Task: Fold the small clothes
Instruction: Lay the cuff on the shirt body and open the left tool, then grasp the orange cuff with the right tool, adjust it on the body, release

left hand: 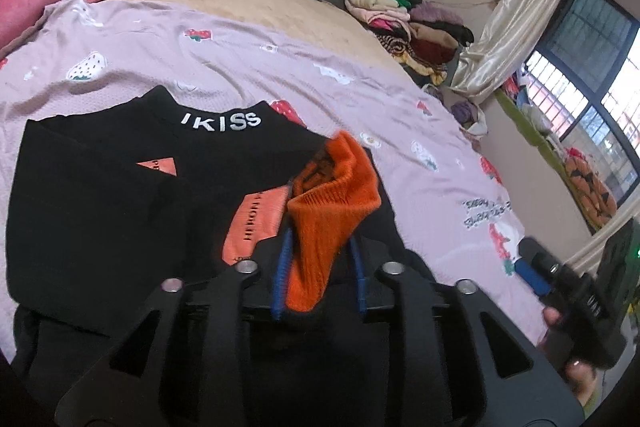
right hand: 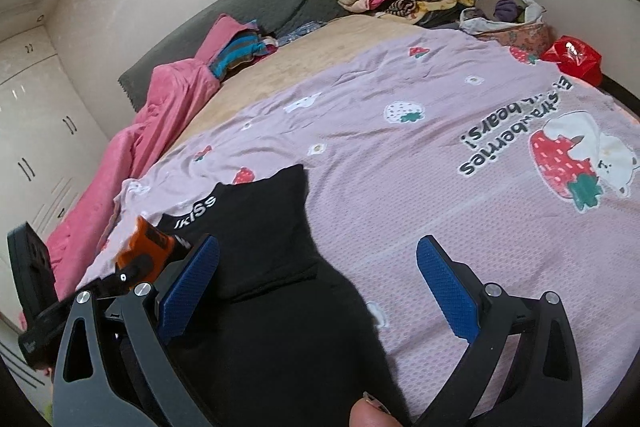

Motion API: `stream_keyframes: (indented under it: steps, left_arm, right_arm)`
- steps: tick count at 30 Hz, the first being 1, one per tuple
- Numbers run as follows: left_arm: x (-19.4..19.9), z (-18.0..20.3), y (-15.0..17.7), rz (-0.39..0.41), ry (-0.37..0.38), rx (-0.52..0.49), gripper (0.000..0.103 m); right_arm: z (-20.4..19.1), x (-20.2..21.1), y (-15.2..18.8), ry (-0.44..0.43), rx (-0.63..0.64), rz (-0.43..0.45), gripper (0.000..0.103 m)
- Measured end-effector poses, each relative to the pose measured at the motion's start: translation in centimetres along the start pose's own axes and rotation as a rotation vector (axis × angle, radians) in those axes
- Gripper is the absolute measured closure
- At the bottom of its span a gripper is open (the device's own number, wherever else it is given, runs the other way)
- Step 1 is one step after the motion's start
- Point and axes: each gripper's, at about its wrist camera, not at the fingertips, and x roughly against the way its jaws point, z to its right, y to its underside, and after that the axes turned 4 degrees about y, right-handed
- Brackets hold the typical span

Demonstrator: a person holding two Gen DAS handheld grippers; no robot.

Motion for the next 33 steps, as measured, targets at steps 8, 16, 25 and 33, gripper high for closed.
stream_keyframes:
  steps: [8,16,25,33]
  left_arm:
    - [-0.5,0.3,0.0,-0.035,0.083,-0.043,0.042]
    - [1.5,-3.7,-1.9,0.033,-0.081,-0.015,0.024]
    - [4.4,-10.9,-3.4,0.077,-0.258,0.119,0.020]
    - [7.5,-14.8,-3.6,0.157,-0.307,0.224,0.020]
  right_arm:
    - [0.1,-0.6,-0.3,0.017,-0.014,-0.011,0.005]
    - [-5.1,-4.9,1.8,-0.059,0.150,-0.168,0.014]
    - [-10.2,-11.7,3.1,-0.031,0.322,-0.295,0.032]
    - [-12.0,-10.4,3.3,-0.152,0.376,-0.235,0.094]
